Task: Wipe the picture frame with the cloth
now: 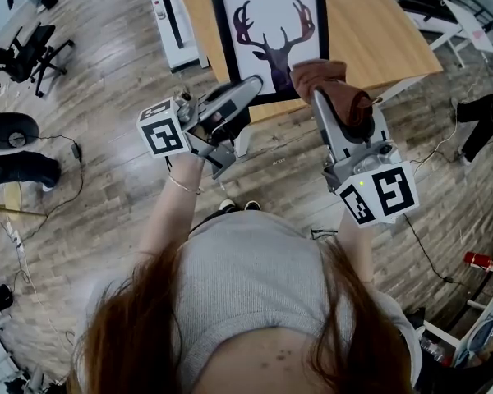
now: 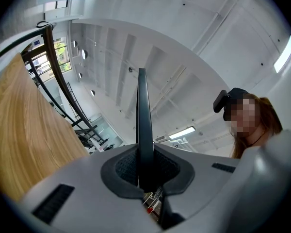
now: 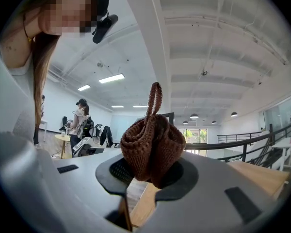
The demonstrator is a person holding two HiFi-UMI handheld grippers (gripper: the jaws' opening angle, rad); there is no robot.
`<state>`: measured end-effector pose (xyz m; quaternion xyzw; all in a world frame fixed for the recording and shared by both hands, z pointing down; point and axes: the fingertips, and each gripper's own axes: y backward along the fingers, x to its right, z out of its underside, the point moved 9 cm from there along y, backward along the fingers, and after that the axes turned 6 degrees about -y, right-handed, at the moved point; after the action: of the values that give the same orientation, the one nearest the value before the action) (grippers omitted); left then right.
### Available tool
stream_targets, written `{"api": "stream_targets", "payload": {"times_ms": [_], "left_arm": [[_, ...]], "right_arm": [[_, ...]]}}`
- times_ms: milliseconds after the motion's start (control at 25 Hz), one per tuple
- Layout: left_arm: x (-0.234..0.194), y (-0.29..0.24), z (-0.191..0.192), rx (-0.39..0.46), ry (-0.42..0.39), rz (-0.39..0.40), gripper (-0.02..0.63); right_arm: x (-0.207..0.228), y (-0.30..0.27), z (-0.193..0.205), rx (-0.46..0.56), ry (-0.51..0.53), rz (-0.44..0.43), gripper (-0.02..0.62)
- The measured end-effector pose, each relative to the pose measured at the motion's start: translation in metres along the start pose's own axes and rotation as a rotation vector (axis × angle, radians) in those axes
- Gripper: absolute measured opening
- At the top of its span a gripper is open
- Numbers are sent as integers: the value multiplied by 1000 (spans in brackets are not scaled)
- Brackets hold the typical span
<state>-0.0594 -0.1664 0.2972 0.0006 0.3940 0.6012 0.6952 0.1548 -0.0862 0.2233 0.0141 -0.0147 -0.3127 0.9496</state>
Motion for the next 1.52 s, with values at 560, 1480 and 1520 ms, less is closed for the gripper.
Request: {"api": "stream_targets", "payload": {"times_ms": [560,1480,1520], "left_arm": [[-5,5,7,30,45,-20,34],[-63,61,63,27,334,-248,34],[-69,67,70,28,367,-261,34]], "right_arm": [[-1,8,8,-28,-50,-13,97],[14,13,37,-109,-113,15,97],[16,11,40,-109,-133,10,97]]}}
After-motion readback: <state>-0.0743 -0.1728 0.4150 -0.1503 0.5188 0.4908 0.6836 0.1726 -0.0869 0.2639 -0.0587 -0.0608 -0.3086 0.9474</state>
